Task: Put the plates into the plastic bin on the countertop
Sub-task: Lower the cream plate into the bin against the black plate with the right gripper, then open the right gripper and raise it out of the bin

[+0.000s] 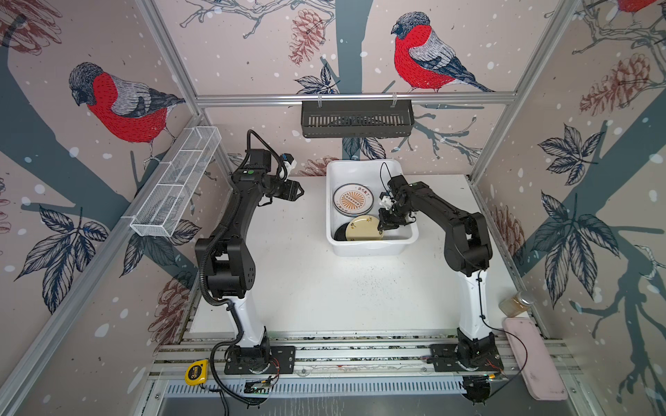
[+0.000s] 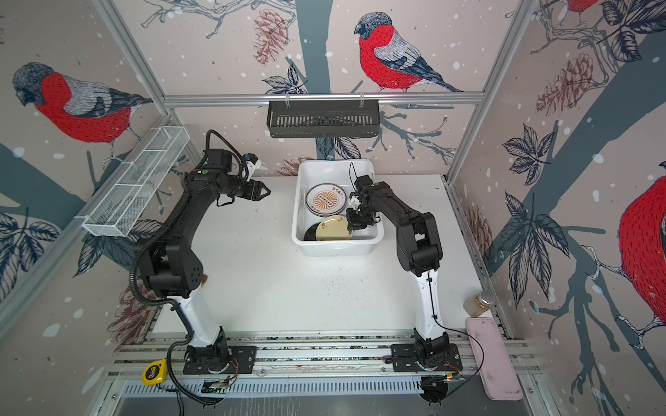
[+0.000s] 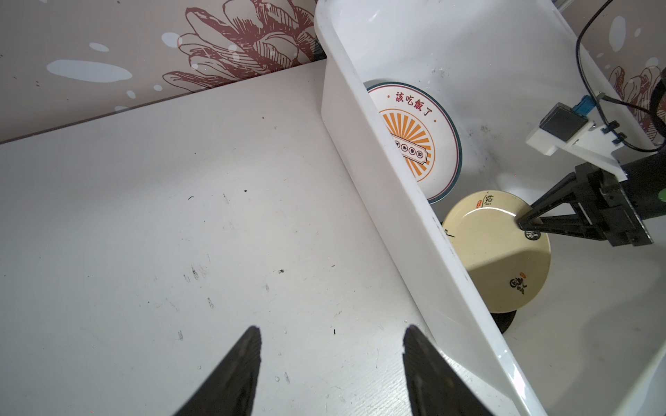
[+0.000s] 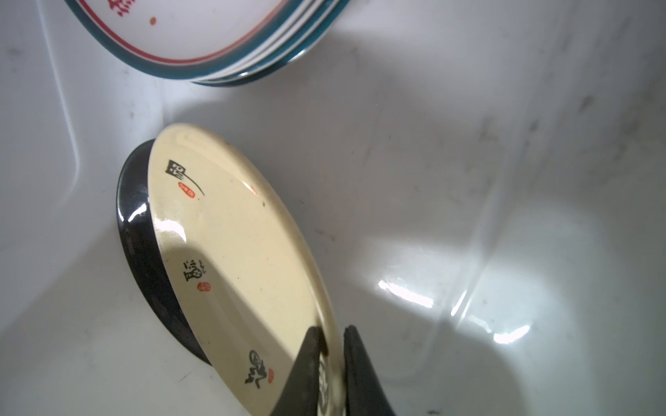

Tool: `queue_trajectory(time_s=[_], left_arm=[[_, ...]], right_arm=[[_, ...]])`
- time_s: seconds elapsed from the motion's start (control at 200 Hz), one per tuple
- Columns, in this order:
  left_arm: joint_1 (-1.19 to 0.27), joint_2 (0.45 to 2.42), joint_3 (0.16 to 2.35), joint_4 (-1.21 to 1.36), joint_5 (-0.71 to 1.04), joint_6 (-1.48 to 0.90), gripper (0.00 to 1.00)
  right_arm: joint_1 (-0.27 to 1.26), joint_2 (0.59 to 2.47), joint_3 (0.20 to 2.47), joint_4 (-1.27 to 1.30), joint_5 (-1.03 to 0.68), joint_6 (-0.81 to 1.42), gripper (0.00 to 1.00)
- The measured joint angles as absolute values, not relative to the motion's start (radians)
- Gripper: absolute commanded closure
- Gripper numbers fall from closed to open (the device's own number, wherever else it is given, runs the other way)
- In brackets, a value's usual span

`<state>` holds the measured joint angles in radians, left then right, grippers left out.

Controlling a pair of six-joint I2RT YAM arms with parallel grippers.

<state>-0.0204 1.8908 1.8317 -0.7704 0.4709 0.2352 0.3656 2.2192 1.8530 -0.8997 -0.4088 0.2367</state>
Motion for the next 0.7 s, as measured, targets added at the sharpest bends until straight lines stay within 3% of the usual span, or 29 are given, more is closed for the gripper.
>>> queue_trajectory(time_s=[0.695], left_arm=[[-0.020, 1.895, 1.833, -0.770, 0.471, 0.236, 0.37]], right_arm=[[0.367, 2.225, 1.858, -0.901, -0.408, 0.236, 0.71]])
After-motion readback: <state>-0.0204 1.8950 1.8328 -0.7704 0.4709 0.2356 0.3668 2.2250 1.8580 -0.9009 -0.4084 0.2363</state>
